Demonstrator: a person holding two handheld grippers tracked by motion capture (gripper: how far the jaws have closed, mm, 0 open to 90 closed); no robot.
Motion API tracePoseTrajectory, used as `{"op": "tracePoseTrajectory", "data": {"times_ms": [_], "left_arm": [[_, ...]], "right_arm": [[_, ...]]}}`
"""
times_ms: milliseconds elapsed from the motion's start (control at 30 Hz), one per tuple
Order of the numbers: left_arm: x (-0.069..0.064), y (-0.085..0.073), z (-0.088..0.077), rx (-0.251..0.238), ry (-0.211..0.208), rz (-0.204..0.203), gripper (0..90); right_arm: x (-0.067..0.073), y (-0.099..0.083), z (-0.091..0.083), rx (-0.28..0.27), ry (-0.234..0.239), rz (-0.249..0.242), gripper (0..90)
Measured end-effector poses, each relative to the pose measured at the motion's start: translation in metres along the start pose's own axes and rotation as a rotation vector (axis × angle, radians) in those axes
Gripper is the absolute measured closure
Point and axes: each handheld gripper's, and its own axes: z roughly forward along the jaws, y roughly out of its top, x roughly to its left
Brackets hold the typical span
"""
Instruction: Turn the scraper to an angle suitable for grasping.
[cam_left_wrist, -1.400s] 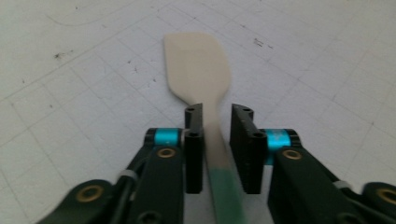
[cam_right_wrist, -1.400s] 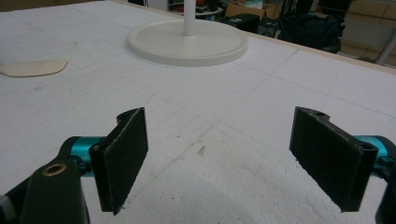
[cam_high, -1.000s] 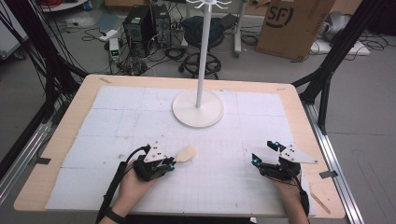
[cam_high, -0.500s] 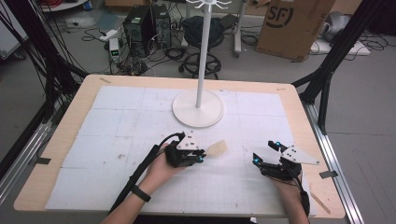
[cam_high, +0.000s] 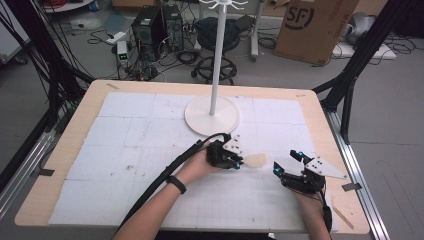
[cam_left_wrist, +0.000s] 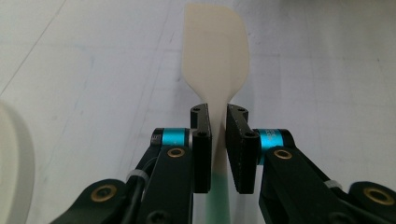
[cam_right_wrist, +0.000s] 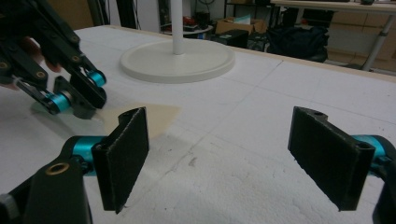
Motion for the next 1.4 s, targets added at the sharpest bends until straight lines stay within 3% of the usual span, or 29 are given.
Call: {"op": "tracePoseTrajectory", "data": {"times_ms": [167, 367, 433, 533, 567, 600, 733, 900, 1000, 1233, 1400], "left_arm": [[-0.001, 0.013, 0.024, 0.026, -0.046, 0.052, 80.9], [-0.004, 0.016, 0.040, 0.024, -0.050, 0.079, 80.5], [-0.005, 0.015, 0.041, 0.032, -0.038, 0.040, 77.9], [-0.003, 0.014, 0.032, -0.013, -0.030, -0.027, 54.6], [-0.003, 0.013, 0.026, -0.036, -0.010, -0.049, 43.5], [-0.002, 0.011, 0.019, -0.074, 0.005, -0.067, 41.2], [-0.004, -0.009, -0.020, -0.173, 0.086, -0.113, 34.3], [-0.013, -0.054, -0.080, -0.336, 0.203, -0.203, 29.6], [-0.019, -0.085, -0.115, -0.353, 0.266, -0.218, 25.7], [-0.042, -0.171, -0.195, -0.523, 0.453, -0.327, 20.5], [-0.052, -0.215, -0.229, -0.517, 0.540, -0.359, 16.5]], "right_arm": [[-0.001, 0.000, -0.002, -0.013, -0.008, 0.002, 19.7], [-0.001, -0.001, -0.002, -0.012, -0.005, 0.006, 19.7], [-0.001, -0.001, -0.002, -0.014, -0.008, 0.008, 19.7], [-0.002, -0.001, -0.002, -0.012, -0.008, 0.013, 19.7], [-0.002, 0.000, -0.001, -0.009, -0.009, 0.015, 19.8], [-0.002, 0.000, -0.001, -0.009, -0.010, 0.018, 19.8], [-0.002, 0.000, -0.001, -0.003, -0.009, 0.024, 19.8], [-0.002, 0.000, 0.000, -0.003, -0.011, 0.015, 19.8], [-0.002, 0.000, 0.000, 0.004, -0.003, 0.012, 19.8], [-0.002, 0.000, 0.001, 0.007, -0.006, 0.008, 19.8], [-0.002, 0.000, 0.001, 0.009, -0.007, 0.010, 19.8]]}}
